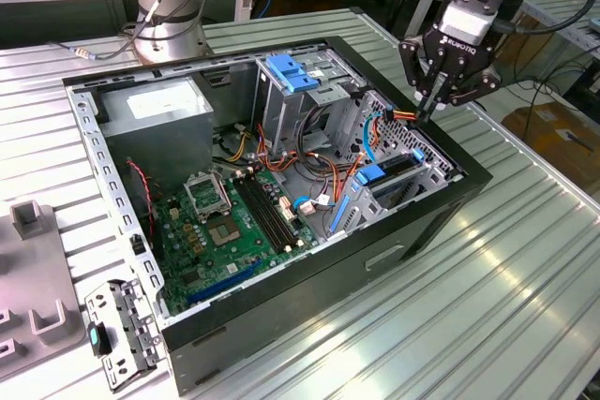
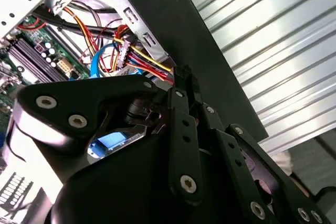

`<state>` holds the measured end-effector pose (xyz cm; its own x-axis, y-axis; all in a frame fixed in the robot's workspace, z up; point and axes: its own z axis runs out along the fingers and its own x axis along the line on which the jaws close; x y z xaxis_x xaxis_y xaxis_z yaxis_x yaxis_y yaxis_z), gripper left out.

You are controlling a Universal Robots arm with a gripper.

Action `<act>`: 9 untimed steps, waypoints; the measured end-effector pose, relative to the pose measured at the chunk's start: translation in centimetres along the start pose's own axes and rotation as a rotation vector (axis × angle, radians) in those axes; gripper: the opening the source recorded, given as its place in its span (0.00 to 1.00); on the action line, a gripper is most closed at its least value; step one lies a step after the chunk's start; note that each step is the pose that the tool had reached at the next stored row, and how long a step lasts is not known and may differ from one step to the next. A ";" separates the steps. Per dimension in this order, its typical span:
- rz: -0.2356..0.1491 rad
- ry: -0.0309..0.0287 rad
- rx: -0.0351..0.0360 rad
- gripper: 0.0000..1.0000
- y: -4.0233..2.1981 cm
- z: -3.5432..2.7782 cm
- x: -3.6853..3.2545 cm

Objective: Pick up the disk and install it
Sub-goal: 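Insert the first disk wire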

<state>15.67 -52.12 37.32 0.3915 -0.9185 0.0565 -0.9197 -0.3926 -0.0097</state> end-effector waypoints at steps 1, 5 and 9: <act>0.010 0.0001 -0.0005 0.17 0.00 0.00 0.00; 0.022 0.0002 -0.0013 0.17 0.36 -0.01 -0.15; 0.083 0.0008 -0.0048 0.17 0.37 -0.01 -0.15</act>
<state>15.27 -52.13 37.32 0.3136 -0.9479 0.0565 -0.9492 -0.3146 -0.0096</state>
